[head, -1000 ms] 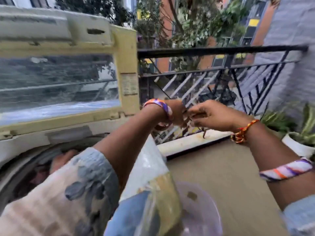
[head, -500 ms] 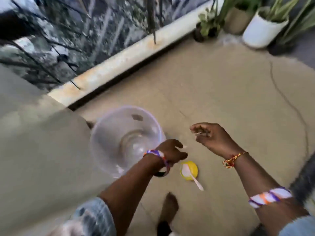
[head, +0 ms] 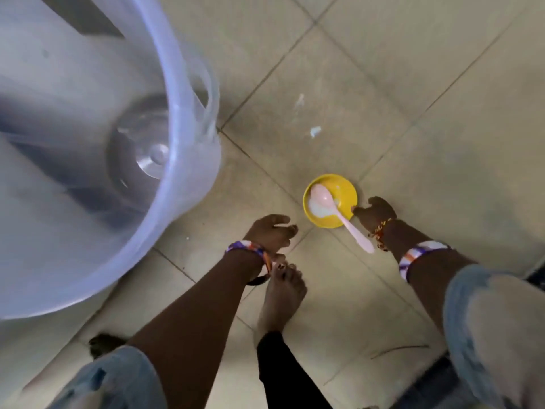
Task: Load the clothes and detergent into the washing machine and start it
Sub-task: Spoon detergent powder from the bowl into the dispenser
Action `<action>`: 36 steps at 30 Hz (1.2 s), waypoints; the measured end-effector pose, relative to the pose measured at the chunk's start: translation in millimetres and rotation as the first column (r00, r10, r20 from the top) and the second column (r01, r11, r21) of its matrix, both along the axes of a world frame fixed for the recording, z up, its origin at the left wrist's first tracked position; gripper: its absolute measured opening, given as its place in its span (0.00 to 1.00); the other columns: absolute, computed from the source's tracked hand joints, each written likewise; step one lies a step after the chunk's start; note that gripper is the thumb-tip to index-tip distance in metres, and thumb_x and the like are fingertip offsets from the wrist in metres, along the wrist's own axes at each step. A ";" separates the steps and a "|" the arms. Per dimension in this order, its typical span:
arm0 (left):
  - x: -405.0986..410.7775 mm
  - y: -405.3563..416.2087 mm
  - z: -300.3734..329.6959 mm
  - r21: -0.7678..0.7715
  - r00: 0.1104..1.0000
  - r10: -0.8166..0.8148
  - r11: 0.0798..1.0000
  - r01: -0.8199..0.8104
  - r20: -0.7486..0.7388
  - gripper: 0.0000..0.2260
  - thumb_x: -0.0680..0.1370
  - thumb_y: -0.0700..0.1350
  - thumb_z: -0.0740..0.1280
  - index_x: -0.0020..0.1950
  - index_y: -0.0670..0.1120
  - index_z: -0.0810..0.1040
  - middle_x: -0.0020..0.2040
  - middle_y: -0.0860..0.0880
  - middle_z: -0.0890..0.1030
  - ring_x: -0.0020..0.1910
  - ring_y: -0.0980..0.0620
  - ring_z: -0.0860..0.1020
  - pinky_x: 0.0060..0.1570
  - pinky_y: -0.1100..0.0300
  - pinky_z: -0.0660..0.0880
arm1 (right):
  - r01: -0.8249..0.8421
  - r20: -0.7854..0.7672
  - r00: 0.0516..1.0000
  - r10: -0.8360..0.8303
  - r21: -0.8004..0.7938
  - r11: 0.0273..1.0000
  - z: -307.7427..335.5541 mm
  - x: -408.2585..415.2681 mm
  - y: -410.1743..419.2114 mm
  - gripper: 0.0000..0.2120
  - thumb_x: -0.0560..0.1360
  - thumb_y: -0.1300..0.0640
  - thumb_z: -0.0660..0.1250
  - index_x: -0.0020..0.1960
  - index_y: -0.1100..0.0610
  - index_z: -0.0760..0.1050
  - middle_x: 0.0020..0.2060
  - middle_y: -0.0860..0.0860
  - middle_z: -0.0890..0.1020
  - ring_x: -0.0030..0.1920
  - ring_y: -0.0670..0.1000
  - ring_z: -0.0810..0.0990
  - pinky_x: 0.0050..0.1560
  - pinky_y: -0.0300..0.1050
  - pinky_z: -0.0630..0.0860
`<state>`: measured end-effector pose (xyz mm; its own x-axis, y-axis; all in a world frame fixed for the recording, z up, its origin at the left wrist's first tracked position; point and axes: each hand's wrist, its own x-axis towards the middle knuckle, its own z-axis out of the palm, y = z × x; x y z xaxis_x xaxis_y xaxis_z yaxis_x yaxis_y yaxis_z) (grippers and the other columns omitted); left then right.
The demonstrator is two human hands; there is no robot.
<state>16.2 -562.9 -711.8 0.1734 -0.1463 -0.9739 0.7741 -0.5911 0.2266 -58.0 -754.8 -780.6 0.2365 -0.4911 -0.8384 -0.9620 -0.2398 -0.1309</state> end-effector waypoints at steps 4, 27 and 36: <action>-11.0 9.0 -46.4 0.018 0.998 -0.010 1.000 0.011 -0.061 0.15 0.78 0.41 0.64 0.64 0.45 0.71 0.51 0.44 0.75 0.50 0.49 0.74 0.39 0.59 0.72 | -0.083 0.001 0.997 0.083 -0.028 0.996 -47.3 -4.9 12.1 0.15 0.77 0.62 0.59 0.55 0.73 0.74 0.57 0.69 0.77 0.59 0.65 0.74 0.57 0.50 0.69; 92.9 20.5 335.0 -0.210 0.878 0.418 0.903 -0.375 0.232 0.14 0.77 0.60 0.56 0.57 0.55 0.72 0.65 0.44 0.74 0.60 0.38 0.75 0.39 0.46 0.78 | -0.183 0.431 0.903 0.009 0.365 0.913 427.2 108.8 52.7 0.07 0.76 0.57 0.62 0.46 0.61 0.73 0.37 0.59 0.77 0.31 0.57 0.81 0.28 0.51 0.80; 130.1 113.8 568.4 -0.482 0.627 0.684 0.720 -0.499 0.373 0.22 0.79 0.59 0.53 0.62 0.44 0.71 0.59 0.40 0.75 0.44 0.40 0.78 0.32 0.44 0.80 | -0.641 0.567 0.598 0.567 -0.087 0.763 697.2 160.0 133.7 0.06 0.71 0.60 0.65 0.35 0.57 0.75 0.30 0.53 0.78 0.19 0.43 0.67 0.20 0.31 0.62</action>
